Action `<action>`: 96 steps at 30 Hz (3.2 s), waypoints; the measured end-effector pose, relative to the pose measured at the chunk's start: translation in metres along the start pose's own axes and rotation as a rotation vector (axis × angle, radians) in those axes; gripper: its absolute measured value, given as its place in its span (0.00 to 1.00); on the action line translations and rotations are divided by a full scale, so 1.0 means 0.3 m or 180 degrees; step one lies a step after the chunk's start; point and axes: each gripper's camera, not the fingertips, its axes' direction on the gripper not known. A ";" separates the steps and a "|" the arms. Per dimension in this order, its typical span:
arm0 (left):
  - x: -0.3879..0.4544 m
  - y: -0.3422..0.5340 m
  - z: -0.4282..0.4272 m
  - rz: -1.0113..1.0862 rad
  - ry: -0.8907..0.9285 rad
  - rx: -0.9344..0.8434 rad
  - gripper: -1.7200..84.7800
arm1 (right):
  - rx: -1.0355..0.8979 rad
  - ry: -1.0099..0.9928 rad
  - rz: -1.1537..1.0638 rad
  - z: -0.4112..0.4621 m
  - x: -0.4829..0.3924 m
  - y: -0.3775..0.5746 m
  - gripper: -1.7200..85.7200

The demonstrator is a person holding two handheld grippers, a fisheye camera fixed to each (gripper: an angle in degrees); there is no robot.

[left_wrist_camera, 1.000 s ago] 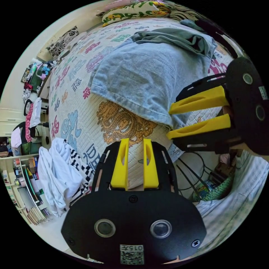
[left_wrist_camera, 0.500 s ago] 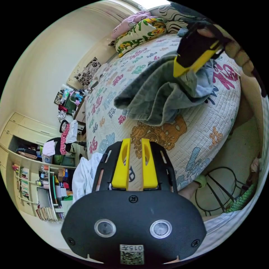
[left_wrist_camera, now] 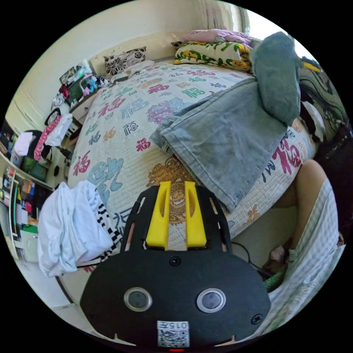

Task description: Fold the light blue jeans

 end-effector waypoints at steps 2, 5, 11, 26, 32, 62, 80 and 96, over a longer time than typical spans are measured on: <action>-0.104 0.002 0.029 -0.0291 0.0451 0.0028 0.10 | 0.0158 -0.0066 0.0165 0.010 0.059 0.025 0.08; -0.253 0.002 0.098 -0.0669 0.1215 0.0051 0.10 | -0.0409 -0.0541 -0.0453 0.154 0.009 0.144 0.09; -0.444 0.008 0.235 -0.1073 0.2128 -0.0029 0.05 | -0.1821 -0.1822 -0.1569 0.535 -0.237 0.630 0.09; -0.776 -0.200 0.101 -0.0455 0.3483 0.1122 0.04 | -0.1436 -0.2349 -0.1509 0.575 0.053 0.520 0.06; -1.073 -0.190 0.237 -0.1540 0.2057 0.0531 0.14 | -0.0064 -0.1070 0.0128 0.422 0.757 0.116 0.07; -1.599 -1.074 -0.067 -0.1394 0.0295 -0.1347 0.03 | -0.1753 -0.1264 0.2248 1.151 1.443 0.370 0.17; -1.642 -2.019 -0.329 -0.1009 0.0516 -0.0209 0.03 | -0.1391 -0.1817 0.0443 1.198 0.978 -0.863 0.06; -1.520 -1.873 0.368 -0.1889 0.0561 -0.1223 0.02 | -0.2118 -0.1431 0.1978 1.660 1.150 -0.584 0.06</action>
